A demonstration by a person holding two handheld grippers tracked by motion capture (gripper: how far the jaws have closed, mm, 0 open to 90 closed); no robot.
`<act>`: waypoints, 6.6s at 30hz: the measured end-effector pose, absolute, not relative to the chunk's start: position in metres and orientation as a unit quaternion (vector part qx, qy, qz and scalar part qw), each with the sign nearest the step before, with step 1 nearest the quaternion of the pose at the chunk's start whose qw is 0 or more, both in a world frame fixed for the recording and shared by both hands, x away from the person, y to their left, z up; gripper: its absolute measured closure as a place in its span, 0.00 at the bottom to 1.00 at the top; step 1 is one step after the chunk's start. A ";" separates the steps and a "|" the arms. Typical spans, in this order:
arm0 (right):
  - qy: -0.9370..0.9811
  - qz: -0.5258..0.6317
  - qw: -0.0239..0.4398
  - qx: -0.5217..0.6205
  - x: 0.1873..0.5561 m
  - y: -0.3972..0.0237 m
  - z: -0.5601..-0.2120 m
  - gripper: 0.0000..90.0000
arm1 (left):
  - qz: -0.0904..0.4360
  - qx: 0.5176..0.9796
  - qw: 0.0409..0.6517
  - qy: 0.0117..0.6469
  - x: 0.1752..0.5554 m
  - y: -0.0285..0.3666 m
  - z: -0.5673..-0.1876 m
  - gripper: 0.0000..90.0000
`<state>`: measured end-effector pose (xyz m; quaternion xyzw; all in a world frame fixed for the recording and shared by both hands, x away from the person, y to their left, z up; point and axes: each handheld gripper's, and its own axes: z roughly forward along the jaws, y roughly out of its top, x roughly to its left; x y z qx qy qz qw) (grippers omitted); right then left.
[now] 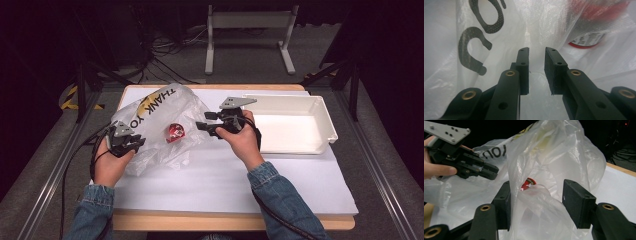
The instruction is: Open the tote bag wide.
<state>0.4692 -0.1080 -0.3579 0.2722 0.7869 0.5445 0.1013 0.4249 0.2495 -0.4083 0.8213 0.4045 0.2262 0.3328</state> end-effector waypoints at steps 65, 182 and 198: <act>0.819 0.489 0.118 0.278 0.480 -0.088 -0.362 0.17 | 0.248 0.780 0.396 0.417 0.402 0.273 -0.392 0.66; 0.888 0.394 0.069 0.227 0.479 -0.068 -0.402 0.15 | 0.200 0.784 0.435 0.396 0.398 0.260 -0.374 0.34; 0.843 0.498 0.029 0.201 0.462 -0.065 -0.364 0.15 | 0.176 0.761 0.501 0.374 0.386 0.275 -0.346 0.27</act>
